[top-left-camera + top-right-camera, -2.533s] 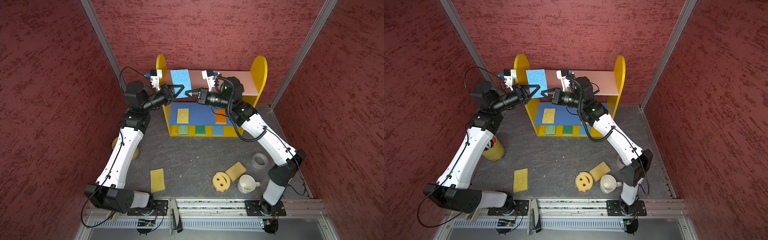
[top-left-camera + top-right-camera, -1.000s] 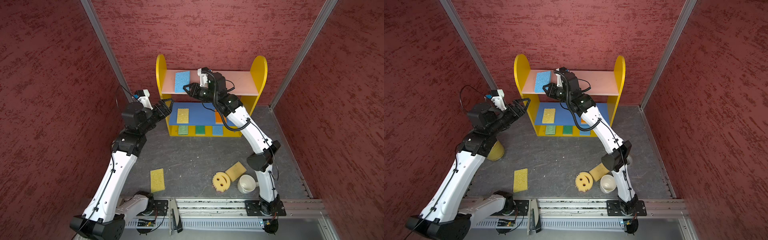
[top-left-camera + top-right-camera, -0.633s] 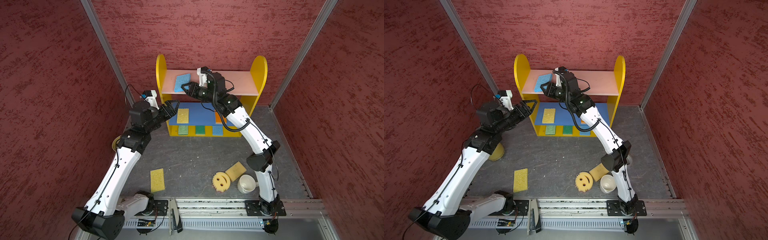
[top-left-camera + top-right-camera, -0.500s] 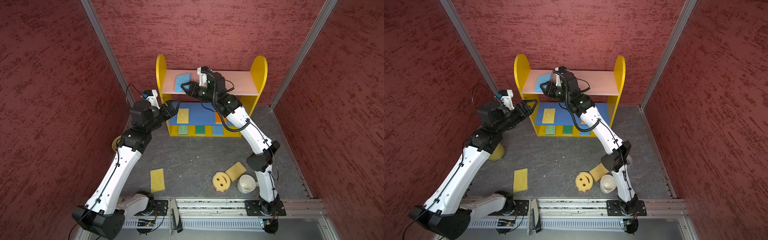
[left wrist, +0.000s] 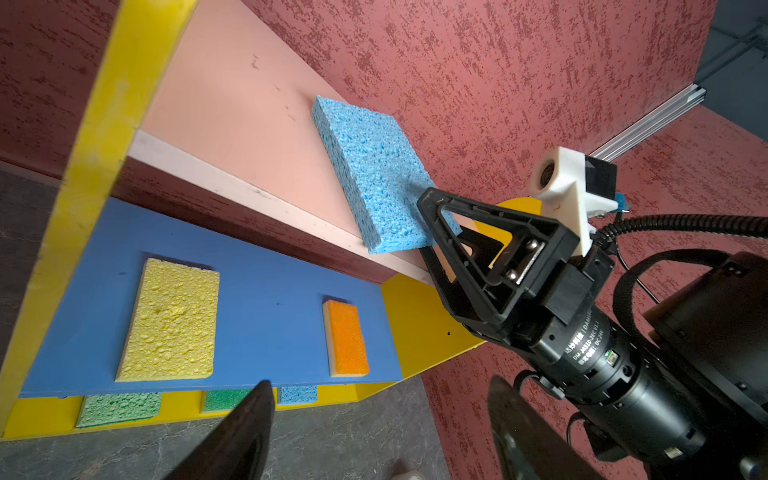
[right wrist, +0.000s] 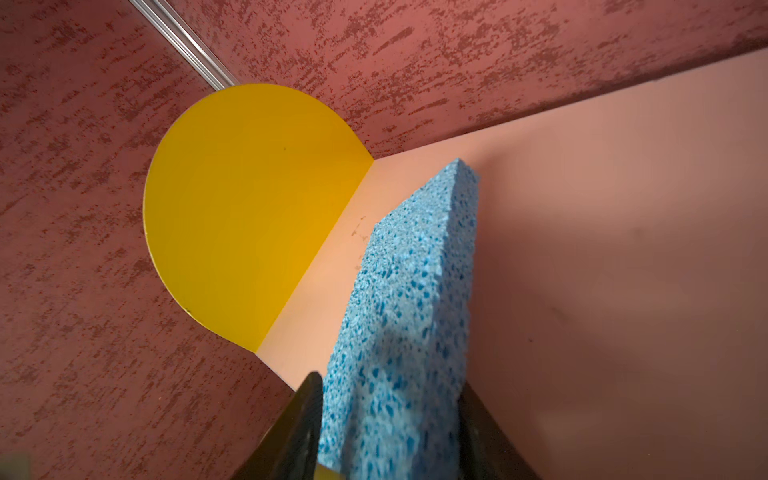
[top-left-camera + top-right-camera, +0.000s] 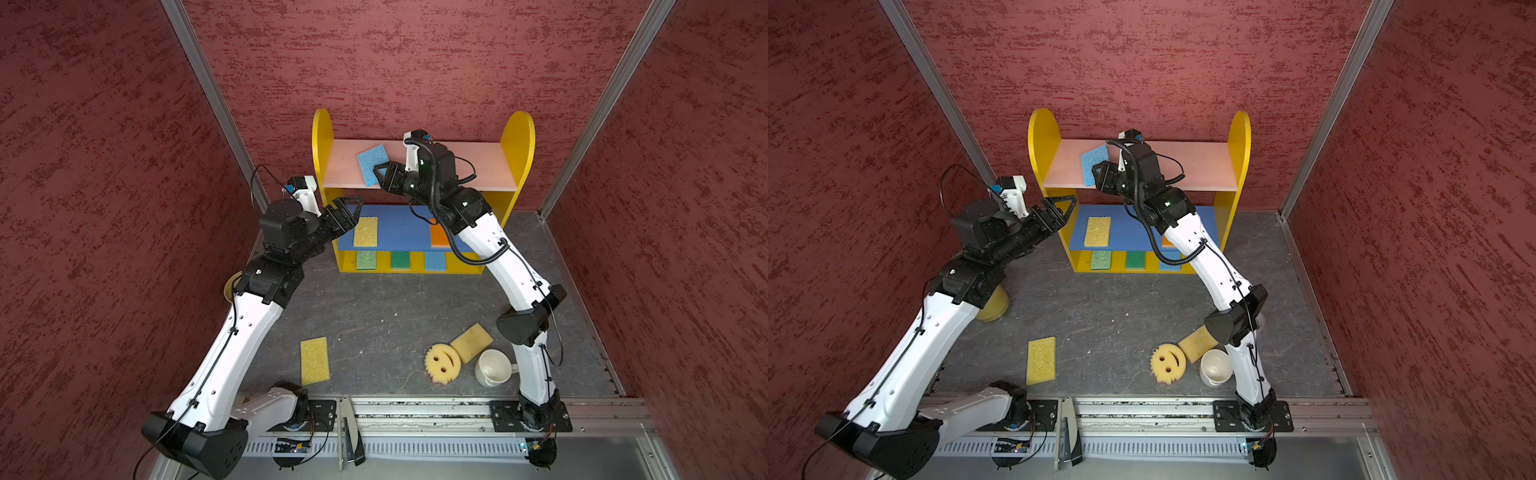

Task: Place and organize the cleaning sponges onto the shelf
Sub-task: 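Lower the blue sponge onto the pink shelf while the left gripper approaches, then hold the blue sponge with right gripper while left gripper pushes its edge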

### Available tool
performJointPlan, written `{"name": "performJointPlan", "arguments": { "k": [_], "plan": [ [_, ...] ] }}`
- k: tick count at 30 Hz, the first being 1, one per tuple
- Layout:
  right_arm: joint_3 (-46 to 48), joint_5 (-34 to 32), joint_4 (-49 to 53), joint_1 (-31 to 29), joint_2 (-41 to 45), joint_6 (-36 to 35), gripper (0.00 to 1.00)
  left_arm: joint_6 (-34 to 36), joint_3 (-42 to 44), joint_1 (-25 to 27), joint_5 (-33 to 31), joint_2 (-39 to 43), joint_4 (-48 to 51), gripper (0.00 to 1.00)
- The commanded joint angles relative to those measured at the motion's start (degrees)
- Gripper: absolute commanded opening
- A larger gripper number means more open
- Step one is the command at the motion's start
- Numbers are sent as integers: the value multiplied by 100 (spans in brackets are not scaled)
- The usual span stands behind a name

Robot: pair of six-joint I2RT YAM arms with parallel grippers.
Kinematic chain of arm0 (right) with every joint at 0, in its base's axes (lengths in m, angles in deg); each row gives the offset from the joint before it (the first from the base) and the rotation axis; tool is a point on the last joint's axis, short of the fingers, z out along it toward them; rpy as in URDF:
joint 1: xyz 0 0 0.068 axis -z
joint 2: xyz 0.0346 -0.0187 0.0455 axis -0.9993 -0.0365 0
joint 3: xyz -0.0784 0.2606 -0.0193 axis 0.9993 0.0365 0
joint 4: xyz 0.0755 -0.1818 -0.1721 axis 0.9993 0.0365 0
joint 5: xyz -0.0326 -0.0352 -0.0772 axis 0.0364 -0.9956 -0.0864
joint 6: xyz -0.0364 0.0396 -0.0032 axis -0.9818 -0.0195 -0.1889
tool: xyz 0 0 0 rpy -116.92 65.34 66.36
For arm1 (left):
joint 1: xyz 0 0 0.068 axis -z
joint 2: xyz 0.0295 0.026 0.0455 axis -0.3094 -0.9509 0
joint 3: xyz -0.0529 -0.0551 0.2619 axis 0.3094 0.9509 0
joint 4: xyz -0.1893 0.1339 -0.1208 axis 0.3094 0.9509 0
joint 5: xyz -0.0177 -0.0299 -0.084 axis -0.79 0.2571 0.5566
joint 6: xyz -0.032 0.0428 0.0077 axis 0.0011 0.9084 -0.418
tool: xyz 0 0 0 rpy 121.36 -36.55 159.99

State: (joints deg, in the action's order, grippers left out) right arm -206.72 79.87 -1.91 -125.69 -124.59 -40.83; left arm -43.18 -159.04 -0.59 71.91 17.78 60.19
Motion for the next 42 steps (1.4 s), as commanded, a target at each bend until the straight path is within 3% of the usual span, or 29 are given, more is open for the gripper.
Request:
{"name": "performJointPlan", "arguments": {
  "k": [1, 12, 27, 29, 32, 34, 42],
  "plan": [
    [-74, -556, 689, 25, 121, -443, 49, 134, -135, 50, -89, -53, -120, 81],
    [-74, -1446, 690, -547, 88, -1174, 51, 134, -77, 85, -178, -66, -119, 80],
    [-164, -1425, 344, -647, -29, -984, 51, 274, -99, 89, -196, -207, -156, 81],
    [-165, -1420, 270, -638, -2, -941, 51, 274, -153, 87, -90, -320, -232, 71],
    [-170, -1391, 174, -619, 17, -883, 51, 289, -343, 86, 20, -539, -198, 46],
    [-173, -1355, 144, -600, 4, -837, 51, 306, -467, 94, 35, -679, -146, 38],
    [-172, -1064, 111, -493, -47, -618, 52, 384, -923, 164, -68, -1122, -51, 27]
  ]
}}
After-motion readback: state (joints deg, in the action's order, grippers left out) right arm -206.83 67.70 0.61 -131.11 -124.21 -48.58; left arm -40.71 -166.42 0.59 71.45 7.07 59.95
